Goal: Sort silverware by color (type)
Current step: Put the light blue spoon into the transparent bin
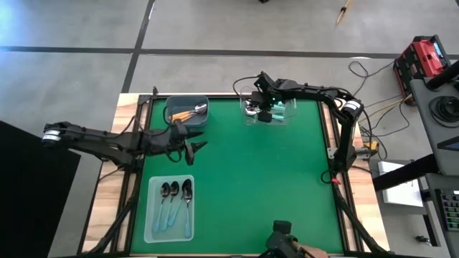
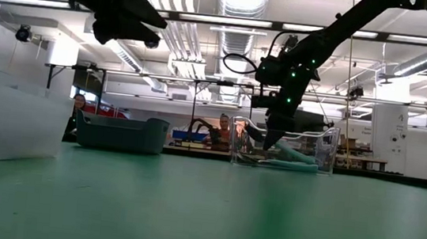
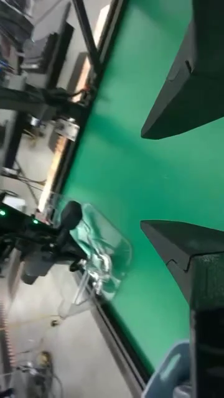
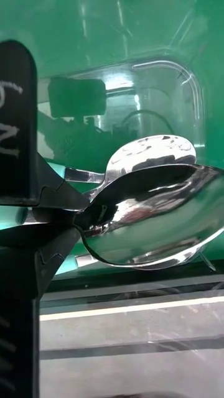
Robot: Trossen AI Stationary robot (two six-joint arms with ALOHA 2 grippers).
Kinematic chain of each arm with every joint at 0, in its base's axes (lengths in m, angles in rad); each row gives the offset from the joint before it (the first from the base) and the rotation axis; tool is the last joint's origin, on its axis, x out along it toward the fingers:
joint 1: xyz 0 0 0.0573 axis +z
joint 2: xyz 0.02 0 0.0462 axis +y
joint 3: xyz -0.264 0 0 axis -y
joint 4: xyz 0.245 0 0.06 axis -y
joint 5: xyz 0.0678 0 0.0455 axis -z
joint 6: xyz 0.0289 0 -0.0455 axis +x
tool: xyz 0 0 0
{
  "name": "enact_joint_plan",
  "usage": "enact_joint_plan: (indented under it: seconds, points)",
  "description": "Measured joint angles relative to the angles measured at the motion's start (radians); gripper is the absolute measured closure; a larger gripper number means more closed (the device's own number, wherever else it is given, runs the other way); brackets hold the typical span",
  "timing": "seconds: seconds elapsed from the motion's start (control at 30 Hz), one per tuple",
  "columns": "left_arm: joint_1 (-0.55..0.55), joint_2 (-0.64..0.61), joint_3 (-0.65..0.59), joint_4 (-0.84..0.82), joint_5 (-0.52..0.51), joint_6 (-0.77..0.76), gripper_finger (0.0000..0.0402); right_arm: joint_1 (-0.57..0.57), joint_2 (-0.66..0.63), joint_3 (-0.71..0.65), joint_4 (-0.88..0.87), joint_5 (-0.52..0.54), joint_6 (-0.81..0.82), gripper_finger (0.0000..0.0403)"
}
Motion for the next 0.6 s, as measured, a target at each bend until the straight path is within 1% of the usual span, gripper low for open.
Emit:
enact_joint_plan:
  seconds: [0.07,0.13,0.6]
  points:
    - [-0.001,0.000,0.025,-0.046,0.000,-0.008,0.0194,0.000,0.000,0.000,0.001,0.001,0.000,0.0390]
    - [-0.002,0.000,0.037,-0.057,0.000,-0.011,0.0194,0.000,0.000,0.000,0.002,0.001,0.000,0.0390]
    - [-0.002,0.000,0.044,-0.038,-0.002,-0.007,0.0194,0.000,0.000,0.000,0.004,0.001,0.000,0.0390]
